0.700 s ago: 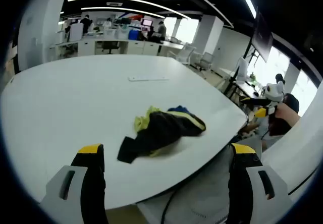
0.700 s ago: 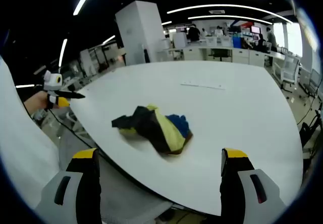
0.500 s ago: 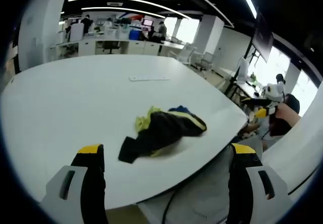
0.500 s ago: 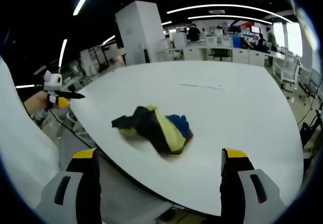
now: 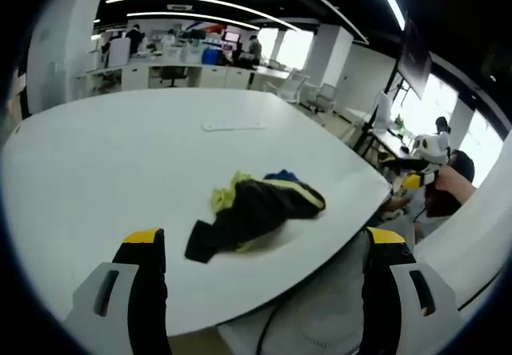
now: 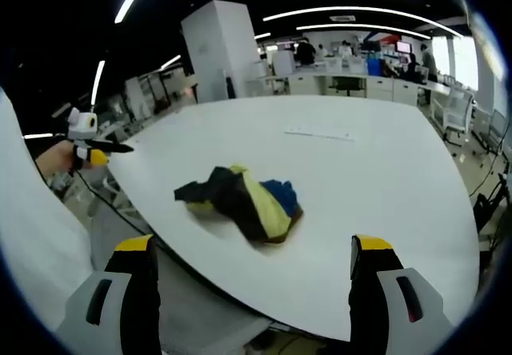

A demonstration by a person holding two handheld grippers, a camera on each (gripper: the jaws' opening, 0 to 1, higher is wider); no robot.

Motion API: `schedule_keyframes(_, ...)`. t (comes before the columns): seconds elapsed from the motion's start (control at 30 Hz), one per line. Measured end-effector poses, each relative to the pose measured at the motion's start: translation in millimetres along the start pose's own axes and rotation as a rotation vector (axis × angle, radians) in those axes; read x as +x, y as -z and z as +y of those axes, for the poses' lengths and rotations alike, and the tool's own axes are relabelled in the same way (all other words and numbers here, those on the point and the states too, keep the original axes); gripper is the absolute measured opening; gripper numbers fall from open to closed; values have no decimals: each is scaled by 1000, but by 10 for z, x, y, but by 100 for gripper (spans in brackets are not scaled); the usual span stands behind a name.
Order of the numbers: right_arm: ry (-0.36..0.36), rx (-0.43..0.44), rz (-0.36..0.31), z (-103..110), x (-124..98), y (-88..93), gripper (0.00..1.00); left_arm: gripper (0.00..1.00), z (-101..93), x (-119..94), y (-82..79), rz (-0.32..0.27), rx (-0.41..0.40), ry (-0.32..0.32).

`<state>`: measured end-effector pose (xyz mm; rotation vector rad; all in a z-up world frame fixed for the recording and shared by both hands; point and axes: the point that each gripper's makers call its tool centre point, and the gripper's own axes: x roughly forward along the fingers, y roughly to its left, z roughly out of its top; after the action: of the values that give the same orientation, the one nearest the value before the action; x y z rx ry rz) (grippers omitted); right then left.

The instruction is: Fold the garment on the visible template until the final outline fits inside the template.

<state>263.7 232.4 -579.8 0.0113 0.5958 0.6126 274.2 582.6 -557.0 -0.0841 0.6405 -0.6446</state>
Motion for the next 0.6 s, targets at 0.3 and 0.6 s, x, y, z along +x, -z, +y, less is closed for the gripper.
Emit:
schedule_keyframes(0.3, -1, -1, 0, 15, -2, 6, 100, 100, -22, 1, 58, 10, -3, 7)
schedule_keyframes(0.6, 0, 6, -3, 23, 2, 4, 100, 100, -11, -18, 64, 1, -9, 3)
